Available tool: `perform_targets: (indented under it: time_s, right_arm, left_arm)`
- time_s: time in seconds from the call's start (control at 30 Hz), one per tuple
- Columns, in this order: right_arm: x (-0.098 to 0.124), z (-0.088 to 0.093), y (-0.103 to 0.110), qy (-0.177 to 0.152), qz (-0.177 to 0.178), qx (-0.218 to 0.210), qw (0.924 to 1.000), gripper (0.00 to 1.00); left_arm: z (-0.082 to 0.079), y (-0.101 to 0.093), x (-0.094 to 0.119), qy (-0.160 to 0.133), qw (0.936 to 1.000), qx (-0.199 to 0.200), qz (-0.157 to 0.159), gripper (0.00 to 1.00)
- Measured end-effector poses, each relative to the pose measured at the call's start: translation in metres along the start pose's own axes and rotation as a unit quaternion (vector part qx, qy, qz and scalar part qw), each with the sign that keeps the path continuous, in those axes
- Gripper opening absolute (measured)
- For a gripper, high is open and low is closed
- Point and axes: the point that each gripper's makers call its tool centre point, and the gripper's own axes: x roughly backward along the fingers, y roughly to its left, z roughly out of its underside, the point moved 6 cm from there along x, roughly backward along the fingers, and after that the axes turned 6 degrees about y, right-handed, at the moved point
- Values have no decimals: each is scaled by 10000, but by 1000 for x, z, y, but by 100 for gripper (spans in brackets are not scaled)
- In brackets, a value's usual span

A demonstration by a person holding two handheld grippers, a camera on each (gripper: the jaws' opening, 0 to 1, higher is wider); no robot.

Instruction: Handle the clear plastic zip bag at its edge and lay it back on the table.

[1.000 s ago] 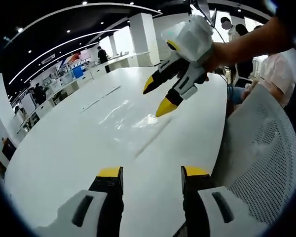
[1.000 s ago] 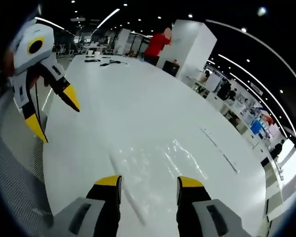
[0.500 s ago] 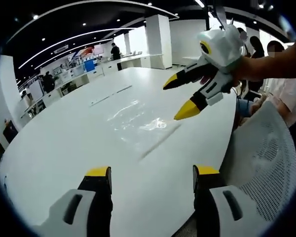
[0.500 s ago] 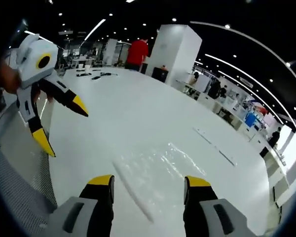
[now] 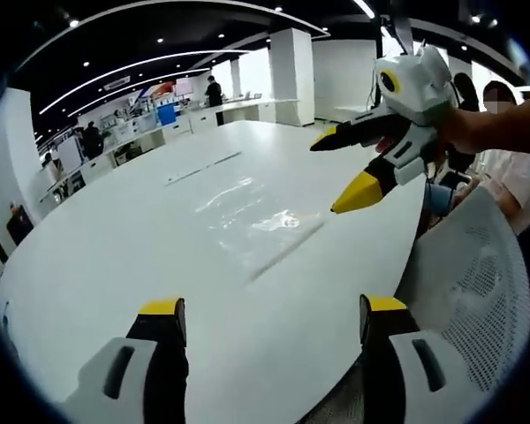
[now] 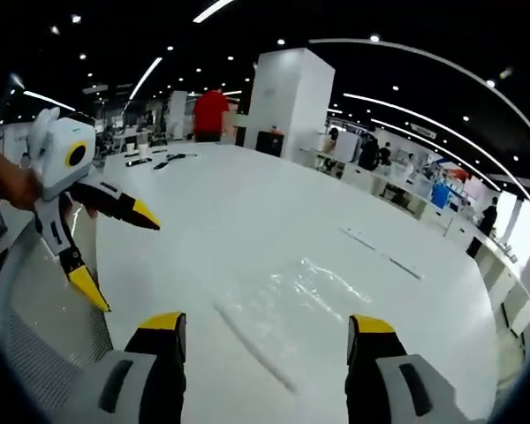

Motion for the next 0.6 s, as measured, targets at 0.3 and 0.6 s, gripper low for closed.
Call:
perform_targets:
  time_s: [0.3, 0.6]
  right_arm:
    - [6, 3, 8, -90, 81, -179, 9998, 88]
    - [14, 12, 7, -144, 184, -495, 9985, 94]
  left_arm:
    - [2, -2, 2, -16, 10000, 53, 53, 87]
    - [5, 1, 6, -82, 9995, 300, 56, 94]
